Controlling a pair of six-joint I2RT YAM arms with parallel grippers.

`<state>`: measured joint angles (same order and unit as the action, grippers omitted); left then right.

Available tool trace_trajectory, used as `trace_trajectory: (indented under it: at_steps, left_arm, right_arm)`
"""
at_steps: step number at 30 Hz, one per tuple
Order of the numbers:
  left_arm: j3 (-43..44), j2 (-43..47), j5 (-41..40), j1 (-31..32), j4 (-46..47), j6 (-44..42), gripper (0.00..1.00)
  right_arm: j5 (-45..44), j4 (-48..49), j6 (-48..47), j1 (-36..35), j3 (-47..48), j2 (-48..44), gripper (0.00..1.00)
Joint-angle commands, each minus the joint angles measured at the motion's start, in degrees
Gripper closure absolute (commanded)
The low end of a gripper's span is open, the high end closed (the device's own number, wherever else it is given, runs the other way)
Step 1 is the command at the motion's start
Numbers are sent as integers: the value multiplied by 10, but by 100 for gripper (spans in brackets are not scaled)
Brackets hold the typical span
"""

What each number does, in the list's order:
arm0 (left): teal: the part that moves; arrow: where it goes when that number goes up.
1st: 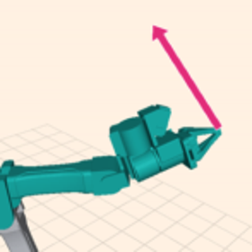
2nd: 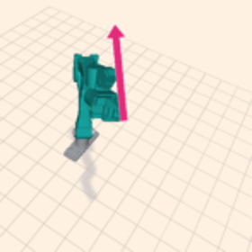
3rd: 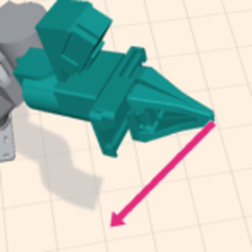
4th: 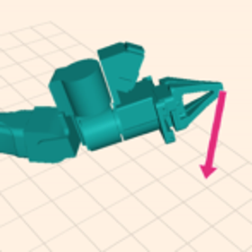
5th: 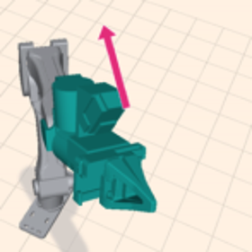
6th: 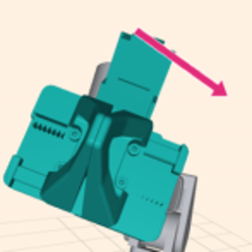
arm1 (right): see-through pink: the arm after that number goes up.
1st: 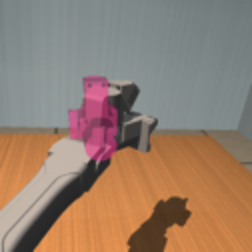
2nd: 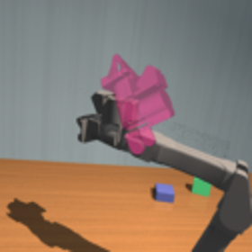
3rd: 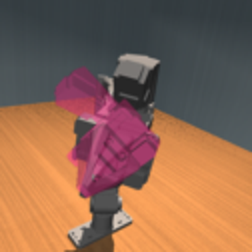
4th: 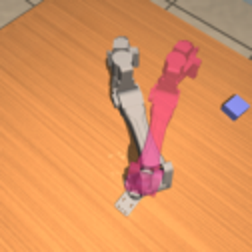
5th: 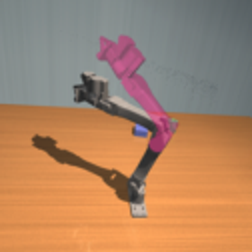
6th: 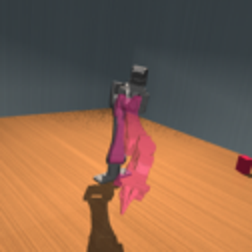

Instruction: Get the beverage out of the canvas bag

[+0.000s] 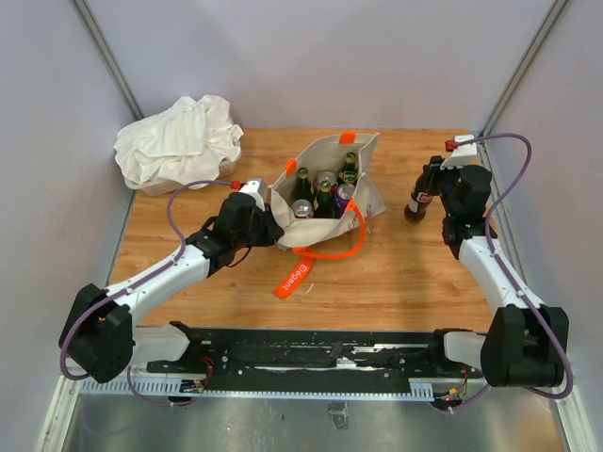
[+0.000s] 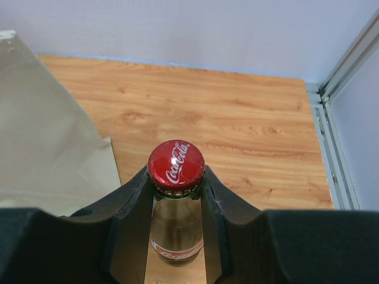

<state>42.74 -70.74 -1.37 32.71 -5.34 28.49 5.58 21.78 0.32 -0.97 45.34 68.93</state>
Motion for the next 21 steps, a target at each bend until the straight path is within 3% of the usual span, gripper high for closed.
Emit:
trace_trajectory:
  at_steps: [1, 9, 16, 21]
  left_arm:
    - [-18, 7, -12, -4, -56, -15, 80]
    - [-14, -9, -11, -3, -49, -17, 79]
    - [-14, -10, -13, -3, -49, -20, 77]
    - [-14, -10, -15, -4, -53, -22, 75]
  right_arm:
    - [1, 161, -15, 10, 29, -4, 99]
    - [0, 181, -24, 11, 43, 27, 99]
    - [-21, 198, -4, 11, -5, 13, 98]
    - [-22, 189, -2, 11, -37, 0, 80]
